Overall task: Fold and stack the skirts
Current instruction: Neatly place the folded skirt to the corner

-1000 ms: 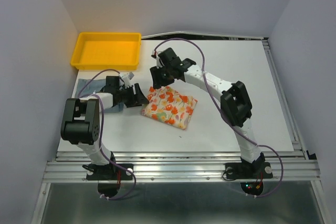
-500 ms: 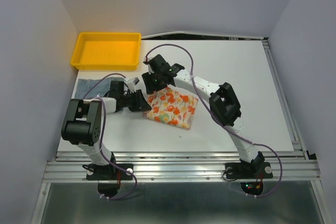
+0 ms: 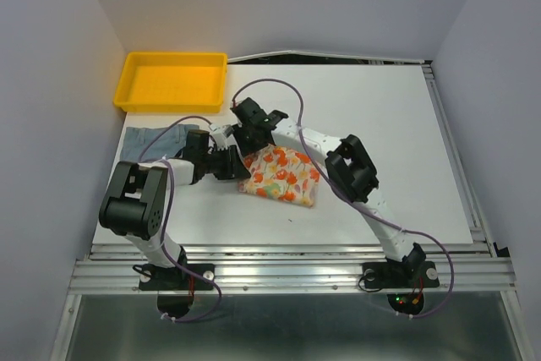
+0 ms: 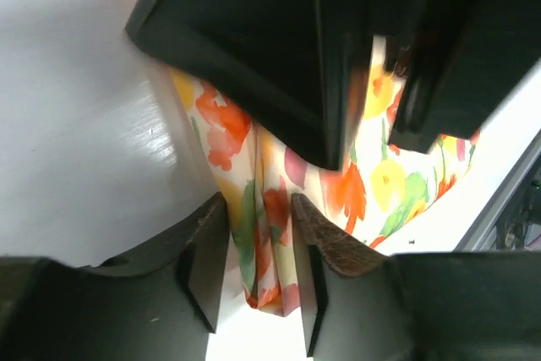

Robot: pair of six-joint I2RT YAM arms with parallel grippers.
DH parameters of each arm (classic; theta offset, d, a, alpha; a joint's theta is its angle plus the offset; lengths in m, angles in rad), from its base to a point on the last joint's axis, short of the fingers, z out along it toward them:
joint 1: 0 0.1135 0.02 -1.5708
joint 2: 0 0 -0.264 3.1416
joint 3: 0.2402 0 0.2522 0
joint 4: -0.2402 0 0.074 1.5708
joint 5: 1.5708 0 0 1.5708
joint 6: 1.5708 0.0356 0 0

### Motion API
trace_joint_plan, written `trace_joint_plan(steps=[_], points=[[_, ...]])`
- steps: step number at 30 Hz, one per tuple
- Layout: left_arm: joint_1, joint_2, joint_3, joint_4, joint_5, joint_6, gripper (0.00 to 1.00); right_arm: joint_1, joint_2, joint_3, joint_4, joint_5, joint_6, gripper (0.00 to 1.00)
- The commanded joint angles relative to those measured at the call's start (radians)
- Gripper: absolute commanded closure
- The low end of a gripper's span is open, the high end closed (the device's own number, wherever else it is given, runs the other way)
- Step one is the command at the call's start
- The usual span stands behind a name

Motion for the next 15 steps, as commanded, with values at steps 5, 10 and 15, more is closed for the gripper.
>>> trace_joint_plan(steps=[5,10,15], points=[[0.003,-0.104,-0.020,0.020,-0.067,-0.002,0.34,0.014,0.060,0.014,-0.052,0.027,-0.008,0.99],[0.069,-0.124,-0.014,-0.020,0.008,0.001,0.25,-0.010,-0.011,0.057,-0.037,-0.076,0.012,0.99],[0.096,-0.089,-0.023,-0.033,0.136,0.025,0.21,-0.061,-0.096,0.062,-0.015,-0.160,0.046,0.99]])
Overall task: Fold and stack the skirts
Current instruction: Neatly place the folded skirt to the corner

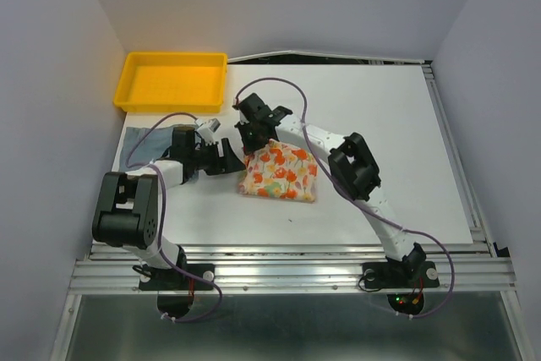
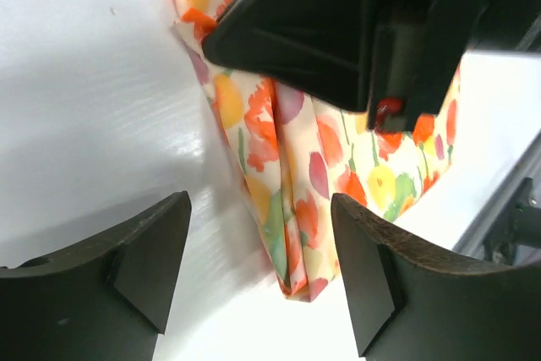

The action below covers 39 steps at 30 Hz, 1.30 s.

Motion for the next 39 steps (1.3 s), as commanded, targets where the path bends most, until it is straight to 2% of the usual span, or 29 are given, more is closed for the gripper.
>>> trace_joint_plan(steps=[1,3,6,8,18,22,26,30,35,39], points=[[0.010,0.014,-0.017,-0.012,0.144,0.022,0.20,-0.039,-0.107,0.049,0.004,-0.096,0.040,0.99],[0.010,0.050,-0.022,0.015,0.195,-0.002,0.14,-0.051,-0.118,0.053,0.005,-0.116,0.047,0.99],[0.010,0.086,-0.039,0.063,0.240,-0.024,0.12,-0.051,-0.128,0.059,0.007,-0.136,0.055,0.99],[0.008,0.103,-0.054,0.095,0.247,-0.050,0.05,-0.062,-0.133,0.059,0.007,-0.150,0.061,0.99],[-0.010,0.195,-0.080,0.235,0.251,-0.154,0.04,-0.071,-0.144,0.052,0.011,-0.196,0.070,0.99],[-0.009,0.252,-0.060,0.244,0.229,-0.199,0.04,-0.071,-0.153,0.049,0.011,-0.191,0.075,0.99],[-0.005,0.220,-0.063,0.210,0.208,-0.184,0.04,-0.080,-0.162,0.041,0.016,-0.183,0.052,0.99],[0.005,0.078,-0.089,0.180,0.165,-0.178,0.03,-0.080,-0.151,-0.002,0.028,-0.188,0.033,0.99],[0.039,-0.021,-0.090,-0.002,0.033,-0.144,0.02,-0.102,-0.138,-0.014,0.054,-0.105,0.038,0.99],[0.077,0.007,-0.071,-0.099,-0.010,-0.148,0.02,-0.114,-0.133,-0.005,0.054,-0.081,0.052,0.99]])
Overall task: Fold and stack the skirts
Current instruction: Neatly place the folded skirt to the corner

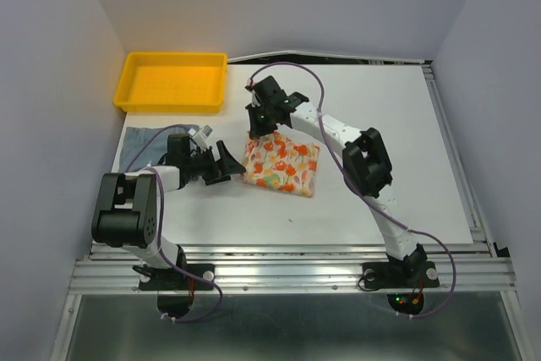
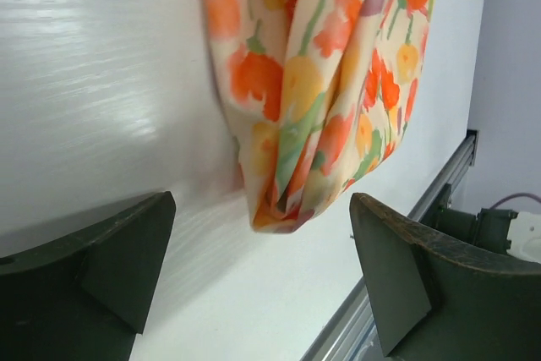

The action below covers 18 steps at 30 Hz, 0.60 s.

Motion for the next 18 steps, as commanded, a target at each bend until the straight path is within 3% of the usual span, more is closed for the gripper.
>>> trace_joint_plan(steps=[1,5,11,18], points=[[0.030,0.008,0.011,-0.172,-0.108,0.010,0.02,-0.026,-0.050,0.001,0.047,0.062,0.009,0.99],[0.026,0.072,0.001,-0.159,-0.068,-0.082,0.02,-0.035,-0.044,-0.010,0.049,0.075,0.015,0.99],[-0.014,0.187,-0.038,0.074,0.045,-0.200,0.02,-0.044,-0.030,-0.028,0.050,0.037,0.046,0.99],[-0.077,0.296,-0.054,0.242,0.070,-0.316,0.02,-0.053,-0.041,-0.022,0.053,0.008,0.061,0.99]])
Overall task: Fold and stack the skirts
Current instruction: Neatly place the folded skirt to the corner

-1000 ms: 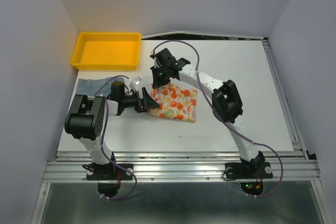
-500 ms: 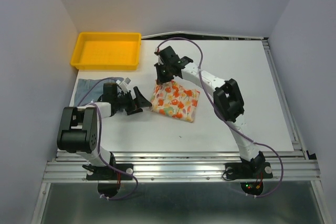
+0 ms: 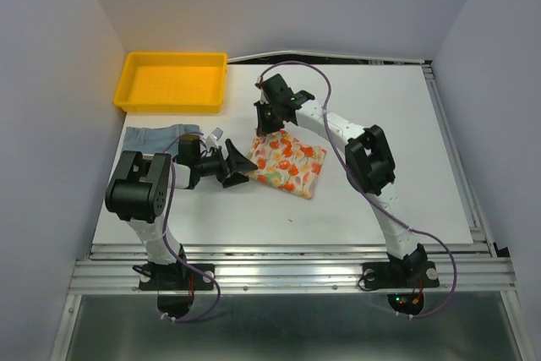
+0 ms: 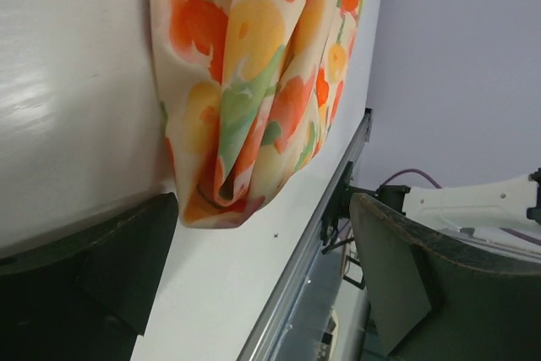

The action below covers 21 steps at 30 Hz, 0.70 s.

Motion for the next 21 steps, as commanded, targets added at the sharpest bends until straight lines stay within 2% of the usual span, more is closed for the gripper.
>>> trace_joint_plan(steps=[1,6,14,19,21], points=[[-0.047,0.117,-0.050,-0.010,-0.108,-0.044,0.02,-0.007,-0.043,0.004,0.040,-0.029,0.024,0.99],[-0.090,0.168,-0.023,0.085,-0.115,-0.117,0.02,-0.007,-0.060,-0.027,0.045,-0.056,0.037,0.99],[-0.120,0.213,0.051,0.154,-0.171,-0.131,0.02,-0.007,-0.067,-0.081,0.062,-0.110,0.059,0.99],[-0.127,0.222,0.107,0.122,-0.249,-0.086,0.03,-0.007,-0.070,-0.088,0.065,-0.128,0.060,0.99],[-0.128,0.207,0.120,0.062,-0.290,-0.045,0.03,-0.007,-0.075,-0.090,0.065,-0.118,0.059,0.99]])
